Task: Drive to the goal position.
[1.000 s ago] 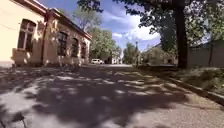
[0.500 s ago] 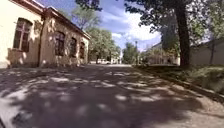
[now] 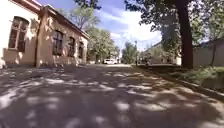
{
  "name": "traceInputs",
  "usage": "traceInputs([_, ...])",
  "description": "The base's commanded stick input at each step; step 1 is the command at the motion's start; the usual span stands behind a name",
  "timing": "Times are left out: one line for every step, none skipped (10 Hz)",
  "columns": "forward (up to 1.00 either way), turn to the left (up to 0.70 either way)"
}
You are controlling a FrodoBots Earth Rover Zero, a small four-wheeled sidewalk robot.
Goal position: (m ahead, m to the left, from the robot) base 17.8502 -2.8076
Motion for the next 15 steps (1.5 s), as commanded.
traceInputs([0.70, 0.06])
traceInputs([0.70, 0.06])
traceInputs([0.70, 0.06])
traceInputs([0.70, 0.06])
traceInputs([0.70, 0.06])
traceInputs([0.70, 0.06])
traceInputs([0.70, 0.06])
traceInputs([0.70, 0.06])
traceInputs([0.70, 0.06])
traceInputs([0.70, 0.06])
traceInputs([0.70, 0.06])
traceInputs([0.70, 0.06])
traceInputs([0.70, 0.06])
traceInputs([0.70, 0.06])
traceInputs([0.70, 0.06])
